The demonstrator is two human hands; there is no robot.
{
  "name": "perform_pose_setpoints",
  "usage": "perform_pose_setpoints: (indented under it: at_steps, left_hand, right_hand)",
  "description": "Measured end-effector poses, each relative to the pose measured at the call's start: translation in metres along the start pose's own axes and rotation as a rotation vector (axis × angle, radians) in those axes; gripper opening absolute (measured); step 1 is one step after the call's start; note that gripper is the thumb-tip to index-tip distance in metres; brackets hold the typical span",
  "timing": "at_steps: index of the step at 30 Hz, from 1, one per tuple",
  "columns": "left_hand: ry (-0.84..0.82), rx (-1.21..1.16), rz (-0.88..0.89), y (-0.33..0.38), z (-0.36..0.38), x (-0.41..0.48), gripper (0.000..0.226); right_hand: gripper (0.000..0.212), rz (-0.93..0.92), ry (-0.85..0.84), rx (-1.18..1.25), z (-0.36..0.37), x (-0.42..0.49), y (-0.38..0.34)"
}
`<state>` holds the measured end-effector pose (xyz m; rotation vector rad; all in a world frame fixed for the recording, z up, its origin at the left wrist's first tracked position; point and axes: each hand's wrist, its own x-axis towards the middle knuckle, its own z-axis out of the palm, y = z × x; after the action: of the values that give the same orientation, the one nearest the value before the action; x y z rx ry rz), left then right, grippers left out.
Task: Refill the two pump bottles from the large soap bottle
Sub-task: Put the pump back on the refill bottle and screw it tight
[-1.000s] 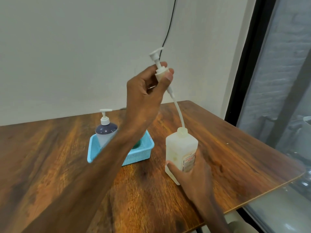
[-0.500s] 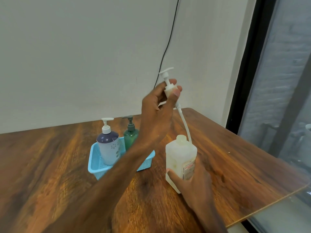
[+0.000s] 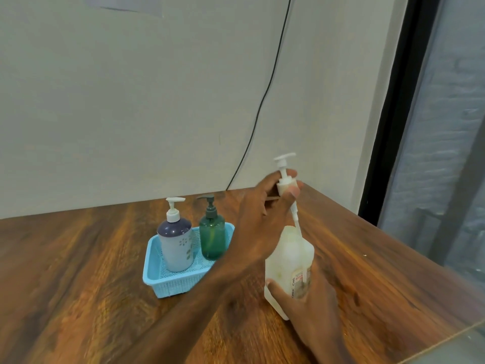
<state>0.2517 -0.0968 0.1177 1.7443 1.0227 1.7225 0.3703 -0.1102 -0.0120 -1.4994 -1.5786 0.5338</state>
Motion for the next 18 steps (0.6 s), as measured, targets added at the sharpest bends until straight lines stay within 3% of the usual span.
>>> perform_pose_setpoints:
  at_steps: [8,18]
  left_hand:
    - [0.310,-0.054,0.121,0.031,-0.022,0.038,0.025]
    - [0.244,0.010,0.082,0.005,-0.019,0.025,0.032]
  right_hand:
    - [0.096,0.032,-0.035,0.032,0.001,0.001,-0.004]
    - [0.099,0.023,-0.035,0.038,0.001,0.003,-0.002]
